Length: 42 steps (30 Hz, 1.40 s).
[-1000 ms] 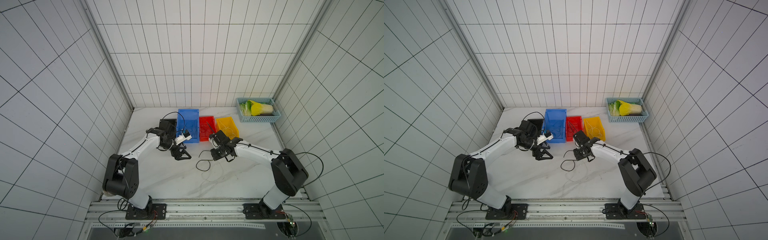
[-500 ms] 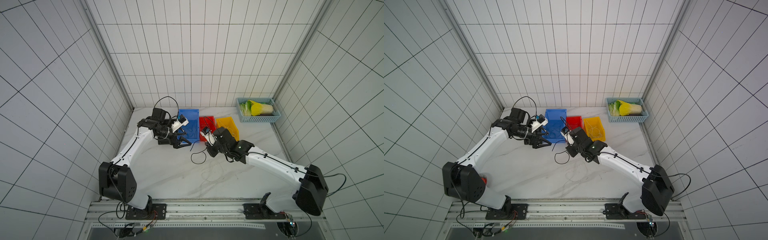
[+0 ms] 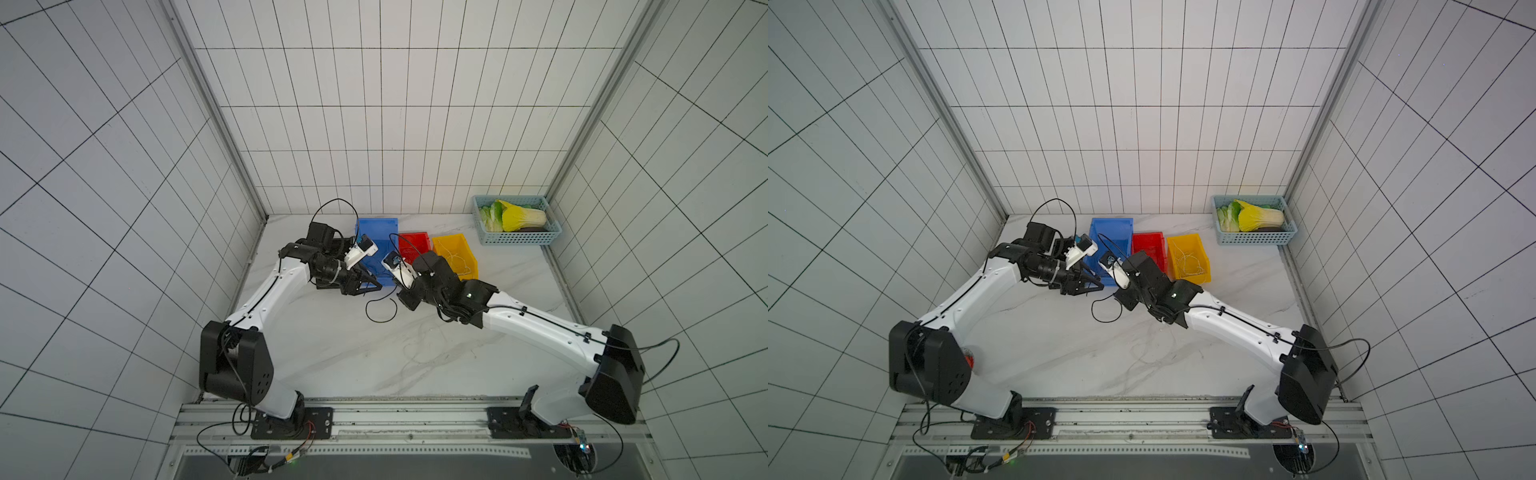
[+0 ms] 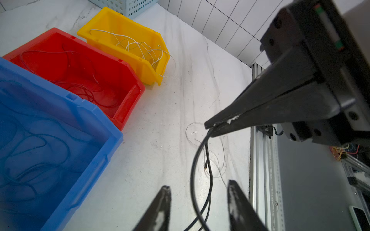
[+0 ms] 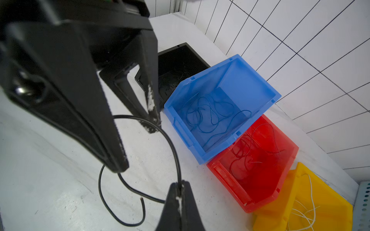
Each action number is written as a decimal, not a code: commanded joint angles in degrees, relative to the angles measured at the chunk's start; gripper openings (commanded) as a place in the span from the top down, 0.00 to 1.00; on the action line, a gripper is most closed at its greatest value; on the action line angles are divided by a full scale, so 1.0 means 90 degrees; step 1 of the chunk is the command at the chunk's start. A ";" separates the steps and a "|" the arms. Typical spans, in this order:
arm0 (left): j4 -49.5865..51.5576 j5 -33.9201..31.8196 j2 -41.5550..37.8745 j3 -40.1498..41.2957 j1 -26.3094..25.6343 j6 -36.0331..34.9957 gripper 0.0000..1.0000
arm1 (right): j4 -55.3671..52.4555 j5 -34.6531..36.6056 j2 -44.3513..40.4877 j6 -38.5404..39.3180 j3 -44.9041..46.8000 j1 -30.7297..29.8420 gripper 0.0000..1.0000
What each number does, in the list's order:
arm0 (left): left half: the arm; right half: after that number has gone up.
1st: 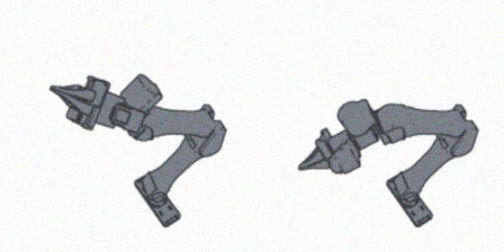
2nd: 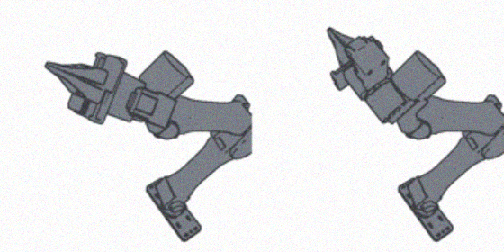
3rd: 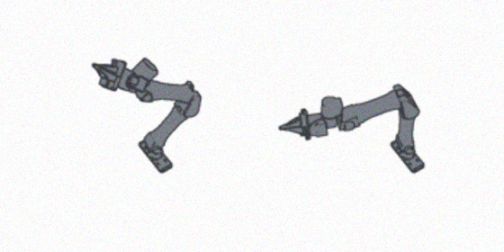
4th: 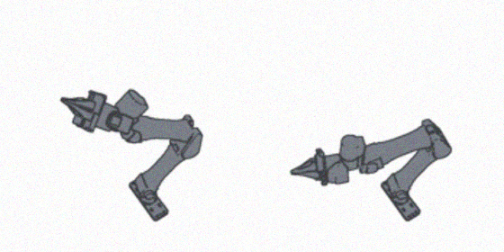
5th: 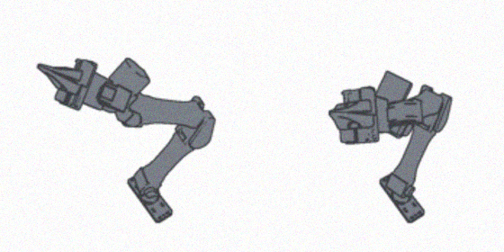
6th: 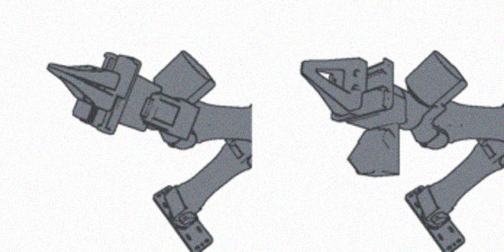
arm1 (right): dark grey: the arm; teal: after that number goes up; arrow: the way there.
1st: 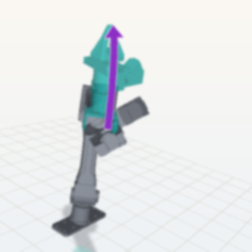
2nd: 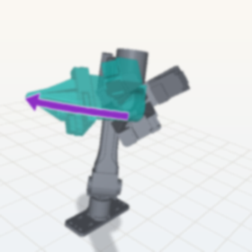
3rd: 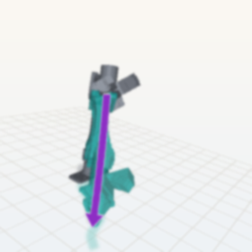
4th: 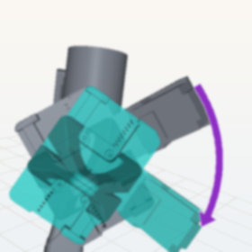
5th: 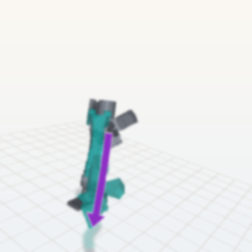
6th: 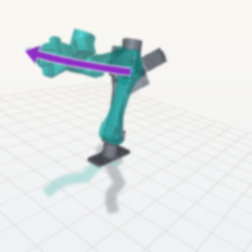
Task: Untangle and sort cables by color
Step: Pick up the cable at the center of the board, then place the cable in the bin.
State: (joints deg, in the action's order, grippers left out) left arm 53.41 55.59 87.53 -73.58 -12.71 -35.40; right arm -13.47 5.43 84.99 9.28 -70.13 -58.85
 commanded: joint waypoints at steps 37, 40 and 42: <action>-0.2682 -0.4789 0.1669 -0.0769 0.1096 0.2913 1.00 | -0.2829 -0.0330 0.0037 -0.3297 0.0678 0.1715 0.30; -0.2536 -0.4771 0.2101 -0.0934 0.1094 0.3023 1.00 | -0.2829 -0.0340 0.0029 -0.3272 0.0676 0.1714 0.30; -0.2441 -0.4854 0.2331 -0.1031 0.1104 0.3095 0.98 | -0.2845 -0.0379 0.0048 -0.3278 0.0677 0.1714 0.30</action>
State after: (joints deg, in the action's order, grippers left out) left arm 31.03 12.99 105.93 -80.71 -2.79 -9.76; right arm -37.10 1.32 86.35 -19.35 -61.52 -43.81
